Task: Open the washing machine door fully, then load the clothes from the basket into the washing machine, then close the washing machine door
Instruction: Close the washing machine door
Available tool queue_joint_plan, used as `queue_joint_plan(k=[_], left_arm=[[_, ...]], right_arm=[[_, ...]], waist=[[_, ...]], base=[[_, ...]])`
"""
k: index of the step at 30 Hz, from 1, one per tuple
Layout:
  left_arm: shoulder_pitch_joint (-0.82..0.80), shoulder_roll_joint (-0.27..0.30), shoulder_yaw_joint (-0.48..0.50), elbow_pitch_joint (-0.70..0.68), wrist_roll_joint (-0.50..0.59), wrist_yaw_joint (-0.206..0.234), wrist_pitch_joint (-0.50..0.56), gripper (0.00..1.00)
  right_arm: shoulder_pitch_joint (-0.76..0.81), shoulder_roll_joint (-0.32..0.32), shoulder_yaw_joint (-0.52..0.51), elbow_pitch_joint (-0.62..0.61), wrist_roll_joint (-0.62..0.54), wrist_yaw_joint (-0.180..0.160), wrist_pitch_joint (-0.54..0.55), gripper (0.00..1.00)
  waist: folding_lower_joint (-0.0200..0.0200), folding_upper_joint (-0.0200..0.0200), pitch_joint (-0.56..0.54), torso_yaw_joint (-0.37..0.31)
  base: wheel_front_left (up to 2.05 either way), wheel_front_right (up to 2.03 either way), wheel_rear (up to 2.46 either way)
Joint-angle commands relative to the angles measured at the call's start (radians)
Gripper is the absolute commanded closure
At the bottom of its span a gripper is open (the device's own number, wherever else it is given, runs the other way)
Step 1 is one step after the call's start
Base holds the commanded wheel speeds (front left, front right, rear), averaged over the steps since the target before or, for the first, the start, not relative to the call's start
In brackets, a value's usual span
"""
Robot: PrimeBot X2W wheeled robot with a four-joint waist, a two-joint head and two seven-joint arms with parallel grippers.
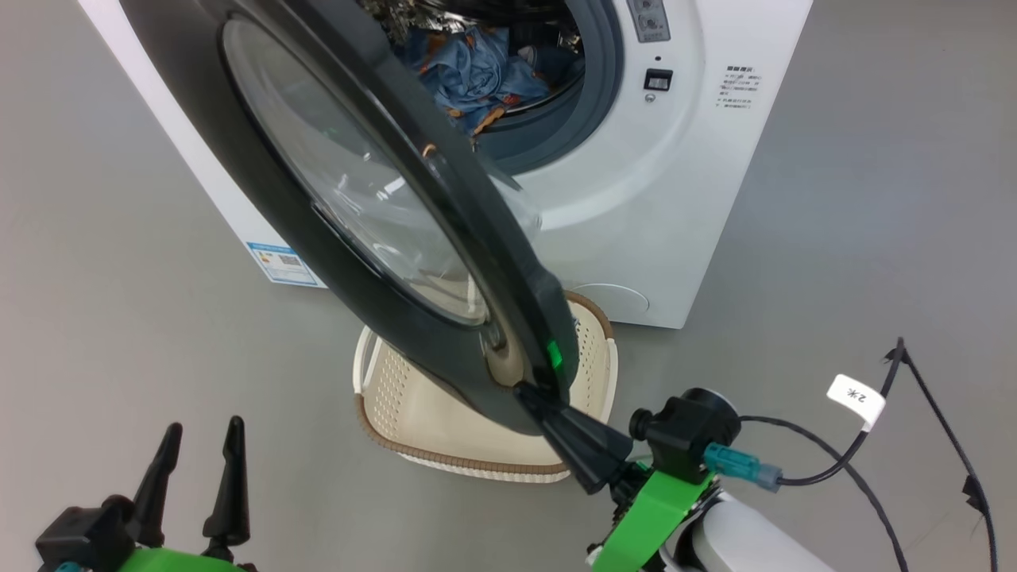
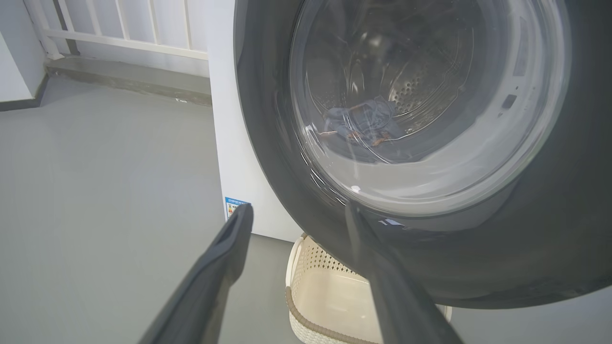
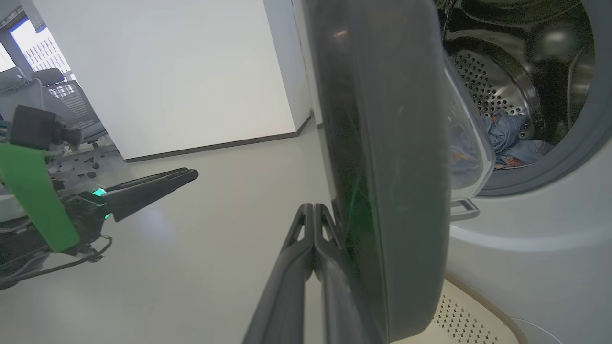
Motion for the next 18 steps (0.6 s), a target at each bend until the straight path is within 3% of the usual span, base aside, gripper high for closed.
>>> queue_joint_plan(k=[1,18], left_arm=[[-0.044,0.018,0.033,-0.022,0.004,-0.002,-0.006,0.00],[-0.108,-0.005,0.003,-0.030,0.006,-0.002,-0.006,0.00]], right_arm=[[-0.026,0.013,-0.003,-0.019,0.005,0.001,-0.005,1.00],[-0.146,0.015,-0.164,0.041,-0.024,0.001,-0.005,1.00]], waist=[[0.0000,0.0000,0.003,-0.001],[0.0000,0.0000,0.089,0.004]], base=[[0.00,0.00,0.00],[0.00,0.00,0.00]])
